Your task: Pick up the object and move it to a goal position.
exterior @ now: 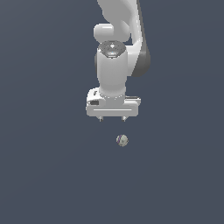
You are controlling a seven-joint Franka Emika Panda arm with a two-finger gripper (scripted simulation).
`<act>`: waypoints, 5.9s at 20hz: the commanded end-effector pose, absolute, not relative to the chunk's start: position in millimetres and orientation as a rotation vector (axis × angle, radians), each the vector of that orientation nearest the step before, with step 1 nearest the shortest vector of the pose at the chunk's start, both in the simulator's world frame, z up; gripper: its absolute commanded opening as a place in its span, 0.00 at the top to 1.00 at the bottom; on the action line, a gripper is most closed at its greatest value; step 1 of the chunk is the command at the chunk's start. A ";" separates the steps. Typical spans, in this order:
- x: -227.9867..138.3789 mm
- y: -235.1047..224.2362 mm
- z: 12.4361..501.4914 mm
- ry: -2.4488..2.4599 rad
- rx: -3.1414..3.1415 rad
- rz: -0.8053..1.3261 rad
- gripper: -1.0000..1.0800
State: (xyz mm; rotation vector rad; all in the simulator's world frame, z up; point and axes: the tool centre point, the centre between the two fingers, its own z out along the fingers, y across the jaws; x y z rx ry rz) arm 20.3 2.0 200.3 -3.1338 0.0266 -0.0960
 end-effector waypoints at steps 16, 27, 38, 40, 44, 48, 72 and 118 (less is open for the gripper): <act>12.4 -5.7 189.2 -0.029 -3.166 -0.049 0.04; 18.4 3.8 174.2 0.124 -3.156 -0.042 0.04; 30.6 27.0 136.8 0.487 -3.108 -0.024 0.04; 32.7 31.9 128.8 0.562 -3.093 -0.020 0.04; 36.1 40.8 113.9 0.698 -3.064 -0.012 0.04; 38.3 47.7 102.1 0.803 -3.037 -0.007 0.04; 39.3 56.5 45.5 0.936 -2.999 0.000 0.04; -3.1 58.4 251.7 0.937 -2.998 0.001 1.00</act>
